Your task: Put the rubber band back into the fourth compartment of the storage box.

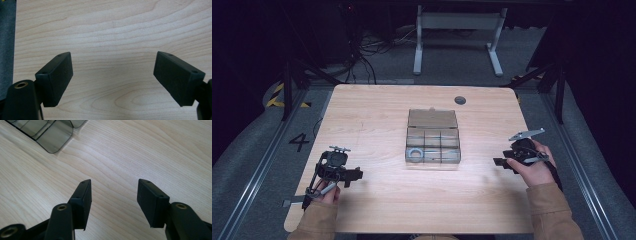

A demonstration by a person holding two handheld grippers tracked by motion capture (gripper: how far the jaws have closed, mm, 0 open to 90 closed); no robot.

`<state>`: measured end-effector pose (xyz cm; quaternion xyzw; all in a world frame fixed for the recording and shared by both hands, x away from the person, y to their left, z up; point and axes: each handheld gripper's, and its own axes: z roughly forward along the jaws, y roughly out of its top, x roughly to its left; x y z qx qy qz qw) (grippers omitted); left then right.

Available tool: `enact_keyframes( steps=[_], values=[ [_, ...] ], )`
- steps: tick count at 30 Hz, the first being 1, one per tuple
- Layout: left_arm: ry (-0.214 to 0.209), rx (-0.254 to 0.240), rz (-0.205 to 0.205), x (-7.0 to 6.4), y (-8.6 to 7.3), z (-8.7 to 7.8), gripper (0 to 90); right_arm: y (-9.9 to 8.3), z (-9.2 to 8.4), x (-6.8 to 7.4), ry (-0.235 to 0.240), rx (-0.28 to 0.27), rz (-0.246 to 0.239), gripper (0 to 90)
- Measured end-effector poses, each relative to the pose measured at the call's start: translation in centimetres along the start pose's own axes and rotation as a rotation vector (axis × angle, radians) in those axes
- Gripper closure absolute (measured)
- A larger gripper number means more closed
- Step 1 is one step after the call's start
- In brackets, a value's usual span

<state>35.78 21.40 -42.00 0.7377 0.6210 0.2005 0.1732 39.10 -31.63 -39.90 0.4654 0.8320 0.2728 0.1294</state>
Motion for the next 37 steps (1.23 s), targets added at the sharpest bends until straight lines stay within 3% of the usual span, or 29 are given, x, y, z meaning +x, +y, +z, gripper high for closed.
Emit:
enact_keyframes(
  steps=[7,19,23,28,37],
  values=[
    [0.001,0.001,-0.005,0.1,0.0,0.1,16.4,-1.0,0.8,-0.2,0.008,-0.020,0.009,44.8],
    [-0.003,0.008,0.006,0.1,0.1,0.1,16.4,-2.5,2.5,0.6,0.012,-0.004,-0.049,42.7],
    [-0.003,0.002,0.003,0.1,0.1,0.1,16.4,-2.8,3.0,1.2,-0.019,-0.011,-0.110,42.3],
    [-0.003,0.002,0.002,0.1,0.1,0.1,16.4,-3.0,3.5,1.8,-0.016,-0.017,-0.130,41.2],
    [-0.004,-0.001,-0.001,0.2,0.1,0.1,16.4,-3.1,3.7,2.0,-0.017,-0.023,-0.112,39.5]
  ],
)
